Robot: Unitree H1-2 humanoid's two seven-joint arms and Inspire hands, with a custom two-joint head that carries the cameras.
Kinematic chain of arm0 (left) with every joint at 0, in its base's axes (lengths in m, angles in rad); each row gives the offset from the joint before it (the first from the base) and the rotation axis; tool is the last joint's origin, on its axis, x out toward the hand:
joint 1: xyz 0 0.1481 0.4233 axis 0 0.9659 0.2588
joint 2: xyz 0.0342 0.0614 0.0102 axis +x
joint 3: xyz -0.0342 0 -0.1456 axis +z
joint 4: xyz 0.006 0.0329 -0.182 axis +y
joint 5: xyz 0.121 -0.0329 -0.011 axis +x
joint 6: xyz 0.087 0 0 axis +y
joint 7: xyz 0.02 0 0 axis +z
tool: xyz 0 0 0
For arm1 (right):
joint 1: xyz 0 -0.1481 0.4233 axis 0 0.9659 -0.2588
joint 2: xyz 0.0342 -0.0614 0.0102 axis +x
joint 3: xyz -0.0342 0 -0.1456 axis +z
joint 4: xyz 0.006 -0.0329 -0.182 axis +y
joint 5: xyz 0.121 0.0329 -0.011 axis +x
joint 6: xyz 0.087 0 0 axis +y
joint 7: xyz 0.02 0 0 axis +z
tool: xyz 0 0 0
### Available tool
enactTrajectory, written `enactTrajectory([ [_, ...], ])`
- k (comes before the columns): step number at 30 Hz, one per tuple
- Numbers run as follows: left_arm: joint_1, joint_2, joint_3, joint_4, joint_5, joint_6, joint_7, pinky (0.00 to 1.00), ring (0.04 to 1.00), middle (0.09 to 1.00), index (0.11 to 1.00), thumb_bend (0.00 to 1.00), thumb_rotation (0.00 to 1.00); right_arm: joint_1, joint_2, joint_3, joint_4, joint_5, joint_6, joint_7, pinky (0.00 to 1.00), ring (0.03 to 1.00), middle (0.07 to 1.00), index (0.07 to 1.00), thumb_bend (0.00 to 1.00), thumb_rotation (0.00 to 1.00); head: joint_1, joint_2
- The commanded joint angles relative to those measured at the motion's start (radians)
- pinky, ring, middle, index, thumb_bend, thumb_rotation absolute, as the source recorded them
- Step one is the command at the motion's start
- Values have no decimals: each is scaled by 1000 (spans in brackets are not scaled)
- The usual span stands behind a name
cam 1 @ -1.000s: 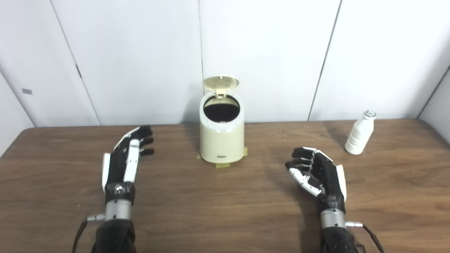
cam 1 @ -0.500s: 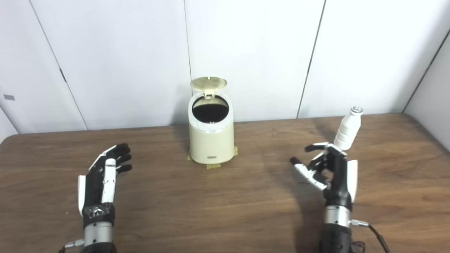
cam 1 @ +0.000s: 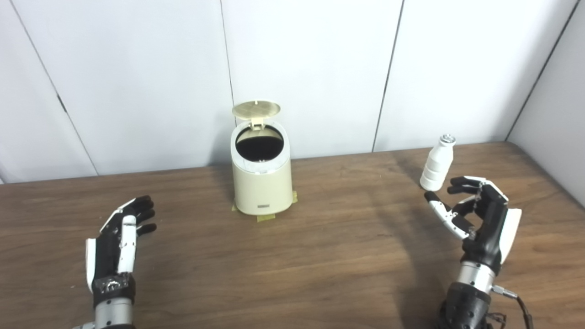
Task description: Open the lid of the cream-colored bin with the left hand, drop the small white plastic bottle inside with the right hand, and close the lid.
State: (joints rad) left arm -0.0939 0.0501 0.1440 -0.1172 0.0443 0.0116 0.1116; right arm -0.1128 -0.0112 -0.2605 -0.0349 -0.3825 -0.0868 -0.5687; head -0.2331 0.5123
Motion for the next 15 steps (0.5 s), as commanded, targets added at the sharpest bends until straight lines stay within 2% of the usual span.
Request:
enactTrajectory([
  [1,-39,13,4,-19,-2,-36,3,678,754,750,737,211,770,-31,-8,-12,-39,2,-10,-15,158,203,461,484,520,0,0,0],
  [2,-40,13,5,-22,-3,-32,4,671,751,747,735,209,771,-33,-7,-18,-40,6,-6,-16,167,215,463,484,521,0,-1,-1],
  [4,-41,13,8,-23,-2,-28,6,668,750,746,733,208,767,-38,-5,-28,-43,25,0,-11,264,320,478,476,522,0,-2,0],
  [6,-42,13,9,-25,-2,-25,6,675,753,746,734,209,762,-40,-4,-35,-49,54,4,0,424,495,492,485,523,0,-2,0],
  [8,-43,14,11,-23,-1,-28,6,677,755,745,733,211,758,-41,-7,-38,-49,66,4,2,546,659,738,715,659,107,-2,0],
  [10,-44,14,12,-21,-1,-31,8,676,754,744,732,211,754,-44,-13,-38,-44,63,1,0,579,707,804,776,688,138,-3,0],
  [11,-45,14,13,-21,0,-33,9,674,753,742,729,212,751,-47,-21,-37,-37,54,0,-2,665,783,850,791,695,176,-3,0],
  [15,-43,17,14,-21,3,-36,8,668,750,740,728,213,759,-64,-40,-38,-36,48,34,8,679,811,868,882,713,231,-5,1],
])
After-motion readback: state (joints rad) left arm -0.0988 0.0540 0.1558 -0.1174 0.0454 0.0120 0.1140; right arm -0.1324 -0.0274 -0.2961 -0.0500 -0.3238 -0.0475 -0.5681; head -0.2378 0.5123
